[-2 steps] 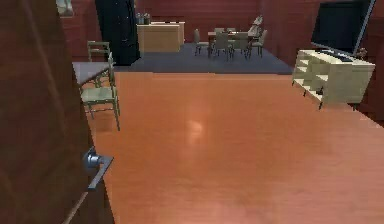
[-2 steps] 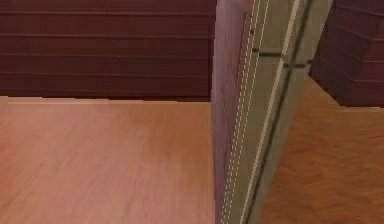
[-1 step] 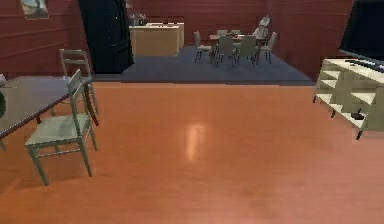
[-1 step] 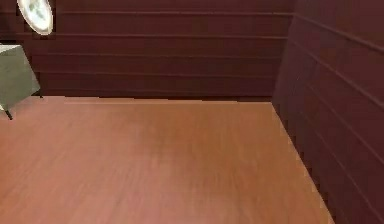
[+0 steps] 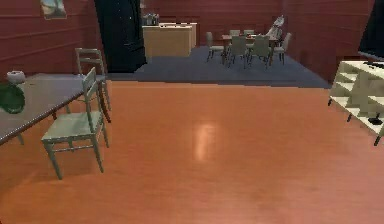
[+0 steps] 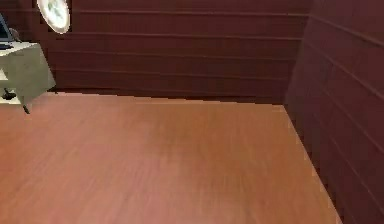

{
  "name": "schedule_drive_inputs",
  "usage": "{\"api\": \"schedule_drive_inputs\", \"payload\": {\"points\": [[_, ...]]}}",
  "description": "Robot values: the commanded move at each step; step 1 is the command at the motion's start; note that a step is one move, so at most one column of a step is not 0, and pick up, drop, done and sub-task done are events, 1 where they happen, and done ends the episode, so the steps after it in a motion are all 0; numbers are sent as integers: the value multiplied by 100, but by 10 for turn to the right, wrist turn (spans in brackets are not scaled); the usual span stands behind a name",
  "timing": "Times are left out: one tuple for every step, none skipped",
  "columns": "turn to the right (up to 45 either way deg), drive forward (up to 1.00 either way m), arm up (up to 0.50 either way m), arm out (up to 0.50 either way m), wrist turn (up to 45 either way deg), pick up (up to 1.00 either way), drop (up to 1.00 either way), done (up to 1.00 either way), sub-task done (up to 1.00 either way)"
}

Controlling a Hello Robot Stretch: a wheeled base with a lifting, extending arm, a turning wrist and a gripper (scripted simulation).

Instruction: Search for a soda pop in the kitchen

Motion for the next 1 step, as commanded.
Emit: {"api": "schedule_drive_inputs", "payload": {"points": [[0,100,0,0,0,0,0,0,0]]}}
